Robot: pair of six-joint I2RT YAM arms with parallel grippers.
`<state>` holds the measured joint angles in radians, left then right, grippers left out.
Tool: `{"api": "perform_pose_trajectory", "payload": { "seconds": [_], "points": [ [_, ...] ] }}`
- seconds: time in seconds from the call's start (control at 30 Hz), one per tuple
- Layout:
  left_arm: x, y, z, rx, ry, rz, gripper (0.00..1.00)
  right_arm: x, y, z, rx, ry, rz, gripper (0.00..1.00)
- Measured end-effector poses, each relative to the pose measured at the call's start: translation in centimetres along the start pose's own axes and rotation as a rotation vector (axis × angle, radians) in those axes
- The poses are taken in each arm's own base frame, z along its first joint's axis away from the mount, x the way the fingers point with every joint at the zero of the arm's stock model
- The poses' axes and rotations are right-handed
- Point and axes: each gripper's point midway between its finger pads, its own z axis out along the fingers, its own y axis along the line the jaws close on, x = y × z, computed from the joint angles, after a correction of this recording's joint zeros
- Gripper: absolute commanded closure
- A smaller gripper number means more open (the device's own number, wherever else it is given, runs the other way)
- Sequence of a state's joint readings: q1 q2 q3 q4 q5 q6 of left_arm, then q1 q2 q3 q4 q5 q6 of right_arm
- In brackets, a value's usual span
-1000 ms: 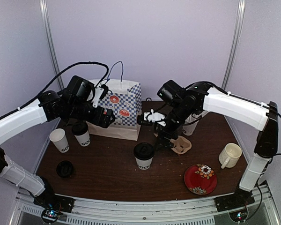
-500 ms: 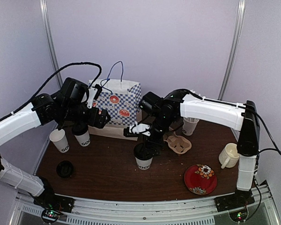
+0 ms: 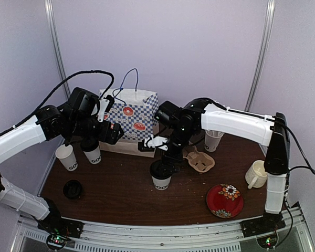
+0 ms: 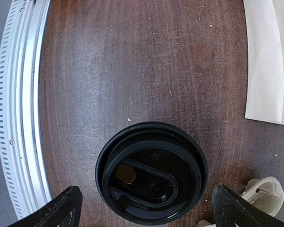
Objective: Pack the takeout coffee
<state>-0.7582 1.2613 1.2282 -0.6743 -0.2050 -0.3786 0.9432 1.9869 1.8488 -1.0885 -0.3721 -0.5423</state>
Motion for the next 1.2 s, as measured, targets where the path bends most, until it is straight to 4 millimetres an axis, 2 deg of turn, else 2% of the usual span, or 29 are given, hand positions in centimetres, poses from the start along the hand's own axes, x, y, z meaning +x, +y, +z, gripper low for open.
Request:
{"api": "perform_pose_trajectory", "payload": {
  "seconds": [0.13, 0.37, 0.6, 0.93, 1.07, 1.2],
  "points": [
    [0.0, 0.0, 0.0, 0.0, 0.0, 0.0, 0.03, -0.1, -0.3, 0.3, 0.004, 0.011, 0.002, 0.01],
    [0.4, 0.0, 0.2, -0.001, 0.009, 0.002, 0.03, 0.6, -0.5, 2.0, -0.017, 0.053, 0.022, 0.07],
    [0.5, 0.0, 0.3, -0.002, 0.012, 0.003, 0.03, 0.7, -0.4, 1.8, -0.023, 0.063, 0.033, 0.17],
    [0.5, 0.0, 0.3, 0.001, 0.013, 0.003, 0.03, 0.8, -0.6, 1.7, -0.01, 0.069, 0.04, 0.23],
    [0.5, 0.0, 0.3, 0.001, 0.013, 0.003, 0.03, 0.8, -0.6, 0.6, 0.014, 0.059, 0.04, 0.23],
    [0.5, 0.0, 0.3, 0.0, 0.013, 0.003, 0.03, 1.7, -0.3, -2.2, 0.043, 0.037, 0.053, 0.23]
  ]
}}
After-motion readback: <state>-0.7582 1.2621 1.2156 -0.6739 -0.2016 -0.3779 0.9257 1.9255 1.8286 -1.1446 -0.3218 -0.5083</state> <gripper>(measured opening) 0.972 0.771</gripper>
